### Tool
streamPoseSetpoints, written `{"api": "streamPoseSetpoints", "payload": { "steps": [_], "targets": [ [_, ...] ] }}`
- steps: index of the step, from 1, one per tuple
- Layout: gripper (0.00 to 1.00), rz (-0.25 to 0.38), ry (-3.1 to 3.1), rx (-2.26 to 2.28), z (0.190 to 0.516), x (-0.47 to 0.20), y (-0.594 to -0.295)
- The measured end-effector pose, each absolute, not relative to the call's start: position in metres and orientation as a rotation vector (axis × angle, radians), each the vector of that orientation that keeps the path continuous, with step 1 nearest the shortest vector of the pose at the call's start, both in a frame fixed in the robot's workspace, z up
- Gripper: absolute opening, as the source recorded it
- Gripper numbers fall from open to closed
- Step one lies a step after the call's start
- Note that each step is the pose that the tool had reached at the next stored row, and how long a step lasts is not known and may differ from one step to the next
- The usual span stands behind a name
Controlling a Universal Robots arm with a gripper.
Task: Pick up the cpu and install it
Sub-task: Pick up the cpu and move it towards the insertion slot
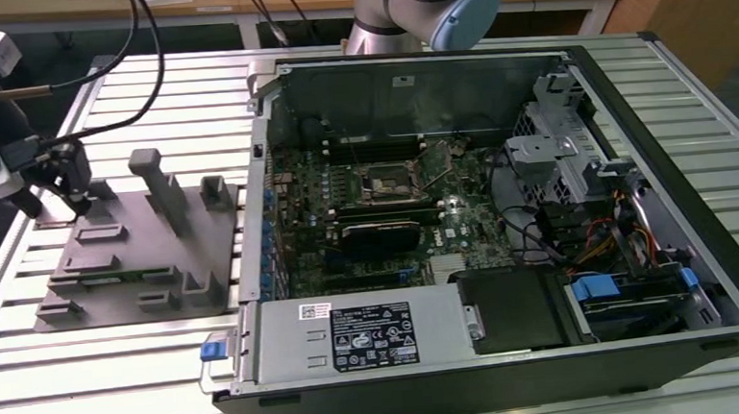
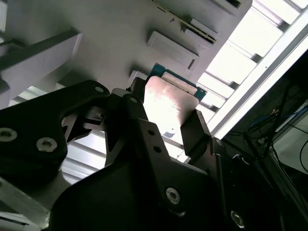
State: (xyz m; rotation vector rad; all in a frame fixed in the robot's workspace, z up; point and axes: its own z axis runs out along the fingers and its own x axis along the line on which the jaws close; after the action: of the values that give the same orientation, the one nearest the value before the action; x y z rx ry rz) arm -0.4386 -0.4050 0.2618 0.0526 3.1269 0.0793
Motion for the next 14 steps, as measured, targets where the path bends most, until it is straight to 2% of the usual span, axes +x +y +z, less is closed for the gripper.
{"api": "streamPoseSetpoints", "payload": {
  "steps": [14],
  "targets": [
    [0.54,0.079,3.127,0.053,0.305,-0.439,-0.405]
  ]
}}
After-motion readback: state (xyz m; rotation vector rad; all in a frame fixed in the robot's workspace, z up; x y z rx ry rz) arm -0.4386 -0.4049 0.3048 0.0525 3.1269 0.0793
